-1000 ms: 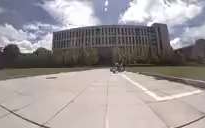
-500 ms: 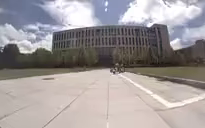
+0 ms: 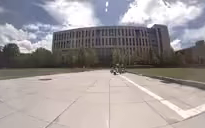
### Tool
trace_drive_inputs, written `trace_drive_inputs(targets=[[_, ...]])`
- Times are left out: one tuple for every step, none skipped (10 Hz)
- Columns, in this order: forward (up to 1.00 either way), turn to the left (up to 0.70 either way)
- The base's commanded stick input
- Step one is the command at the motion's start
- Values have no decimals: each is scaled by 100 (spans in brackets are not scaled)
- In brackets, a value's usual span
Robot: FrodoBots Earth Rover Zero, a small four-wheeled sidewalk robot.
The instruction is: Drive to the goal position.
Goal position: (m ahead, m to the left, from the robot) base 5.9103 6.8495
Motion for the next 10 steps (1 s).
trace_drive_inputs(targets=[[70,0],[70,0],[70,0],[70,0],[70,0],[70,0],[70,0],[70,0],[70,0],[70,0]])
